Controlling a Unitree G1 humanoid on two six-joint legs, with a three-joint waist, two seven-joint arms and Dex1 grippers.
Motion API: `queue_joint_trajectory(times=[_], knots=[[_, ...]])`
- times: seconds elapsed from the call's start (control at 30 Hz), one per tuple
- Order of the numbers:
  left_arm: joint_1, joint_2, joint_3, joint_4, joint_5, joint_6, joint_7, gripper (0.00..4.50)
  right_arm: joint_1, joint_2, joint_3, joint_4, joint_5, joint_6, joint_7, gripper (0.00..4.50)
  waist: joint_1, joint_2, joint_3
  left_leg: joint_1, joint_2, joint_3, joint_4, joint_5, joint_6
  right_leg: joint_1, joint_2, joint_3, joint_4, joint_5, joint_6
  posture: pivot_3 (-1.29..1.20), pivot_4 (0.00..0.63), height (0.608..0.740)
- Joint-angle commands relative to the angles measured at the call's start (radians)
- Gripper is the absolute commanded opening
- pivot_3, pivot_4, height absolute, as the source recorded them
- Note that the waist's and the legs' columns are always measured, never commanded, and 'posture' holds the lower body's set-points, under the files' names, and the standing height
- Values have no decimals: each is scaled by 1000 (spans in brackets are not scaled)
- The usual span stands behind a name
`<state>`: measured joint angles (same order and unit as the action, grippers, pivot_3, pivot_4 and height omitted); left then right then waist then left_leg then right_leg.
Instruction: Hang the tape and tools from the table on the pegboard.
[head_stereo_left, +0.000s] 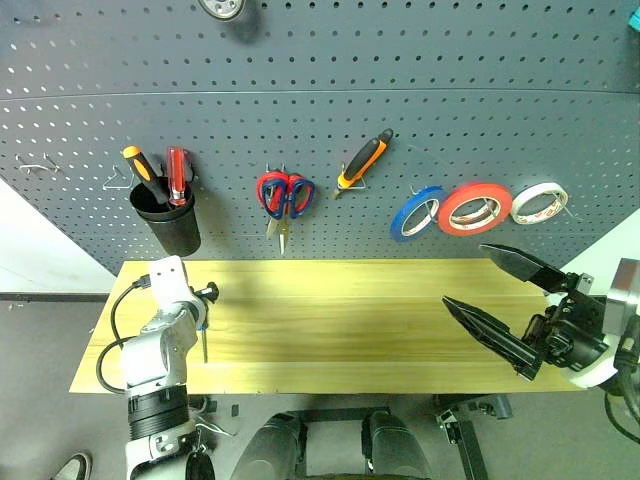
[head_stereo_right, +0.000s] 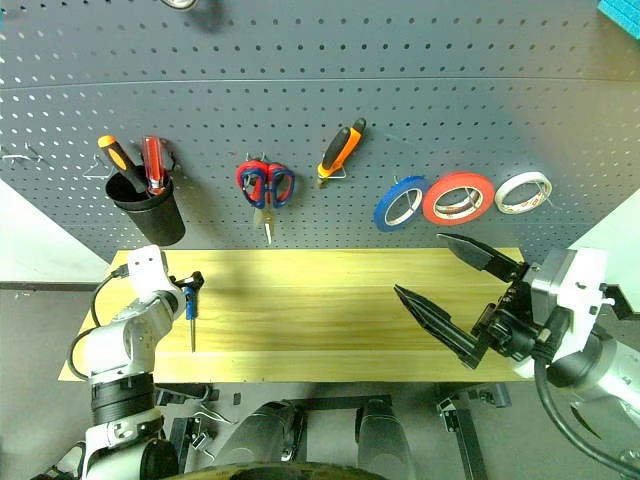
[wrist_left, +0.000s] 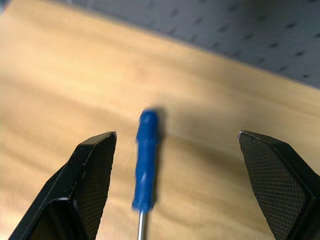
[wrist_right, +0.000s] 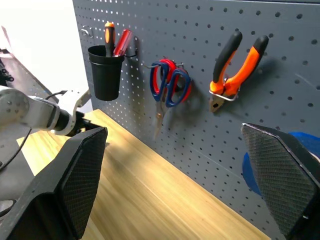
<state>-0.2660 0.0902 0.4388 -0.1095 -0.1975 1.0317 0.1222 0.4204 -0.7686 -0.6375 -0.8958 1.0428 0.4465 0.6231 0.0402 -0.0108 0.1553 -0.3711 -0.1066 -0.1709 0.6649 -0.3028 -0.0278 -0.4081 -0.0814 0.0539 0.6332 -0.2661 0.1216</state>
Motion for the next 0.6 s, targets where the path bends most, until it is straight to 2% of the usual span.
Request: queue_joint_trajectory(times=[0.03,0.17,0.6], knots=[[1,3,52,-27,-11,77,31,4067,-11,-15,-12,-5,7,-4,9,4500,1,-1,1,0,0,0,0,0,0,0,0,0,0,0,0,-12,143,720],[3,24,68,5,-6,112,37,4067,-10,-24,-18,1,13,5,17,4500,1,-4,2,0,0,0,0,0,0,0,0,0,0,0,0,-16,154,720],[-72,125,34,225,-13,33,-31,4067,-5,-63,-50,9,63,46,33,4500,0,-10,12,-1,0,0,0,0,0,-1,-2,0,0,0,0,-38,192,720]])
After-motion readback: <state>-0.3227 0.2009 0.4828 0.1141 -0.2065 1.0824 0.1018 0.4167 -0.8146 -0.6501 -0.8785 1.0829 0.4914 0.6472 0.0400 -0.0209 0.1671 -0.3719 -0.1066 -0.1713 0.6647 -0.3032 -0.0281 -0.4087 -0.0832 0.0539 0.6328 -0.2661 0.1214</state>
